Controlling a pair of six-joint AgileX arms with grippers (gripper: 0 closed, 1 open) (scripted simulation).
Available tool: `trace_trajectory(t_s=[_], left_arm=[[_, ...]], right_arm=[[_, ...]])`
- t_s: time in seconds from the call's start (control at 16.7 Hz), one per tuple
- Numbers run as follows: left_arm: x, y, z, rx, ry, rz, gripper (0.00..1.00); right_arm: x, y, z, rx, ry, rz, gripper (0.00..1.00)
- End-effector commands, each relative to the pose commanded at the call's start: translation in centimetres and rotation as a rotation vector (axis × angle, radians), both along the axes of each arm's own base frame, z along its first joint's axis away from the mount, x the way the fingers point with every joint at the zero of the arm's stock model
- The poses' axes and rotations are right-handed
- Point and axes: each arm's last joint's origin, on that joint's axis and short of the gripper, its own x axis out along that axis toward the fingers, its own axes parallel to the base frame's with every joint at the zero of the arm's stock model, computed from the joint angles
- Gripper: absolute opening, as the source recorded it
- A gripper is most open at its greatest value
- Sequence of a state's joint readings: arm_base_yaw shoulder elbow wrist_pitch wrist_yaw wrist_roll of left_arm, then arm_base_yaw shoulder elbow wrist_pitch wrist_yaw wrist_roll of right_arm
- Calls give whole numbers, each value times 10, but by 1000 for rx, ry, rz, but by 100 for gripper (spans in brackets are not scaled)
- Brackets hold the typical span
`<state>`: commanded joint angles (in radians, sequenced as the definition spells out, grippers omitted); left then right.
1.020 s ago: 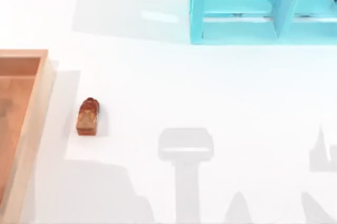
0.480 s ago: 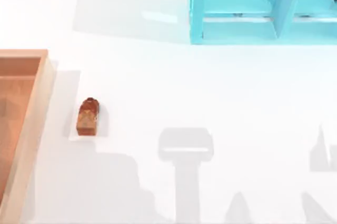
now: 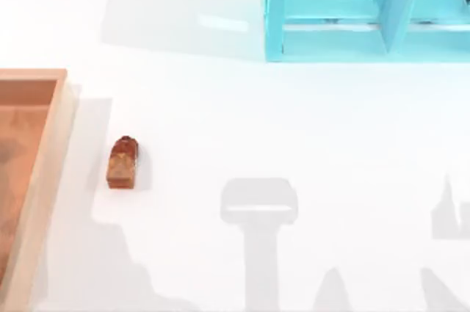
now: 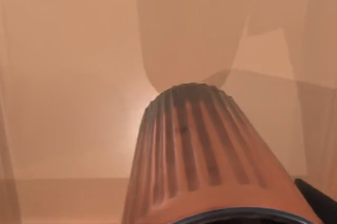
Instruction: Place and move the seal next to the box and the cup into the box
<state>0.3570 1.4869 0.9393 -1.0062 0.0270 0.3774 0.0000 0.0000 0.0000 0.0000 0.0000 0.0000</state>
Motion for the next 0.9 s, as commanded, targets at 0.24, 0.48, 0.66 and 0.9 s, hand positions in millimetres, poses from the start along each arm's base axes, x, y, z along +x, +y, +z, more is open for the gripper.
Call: trace_trajectory(t_s=[0.24,0.48,0.66,0.9], left_arm=[[-6,-2,-10,-34,43,-3,0],[-6,-2,-10,-34,43,-3,8],[-6,-2,-10,-34,43,-3,30],[-6,-2,-10,-34,43,-3,60]], right_arm=[[0,0,0,0,0,0,100],[0,0,0,0,0,0,100],[0,0,0,0,0,0,100],[0,0,0,0,0,0,100]])
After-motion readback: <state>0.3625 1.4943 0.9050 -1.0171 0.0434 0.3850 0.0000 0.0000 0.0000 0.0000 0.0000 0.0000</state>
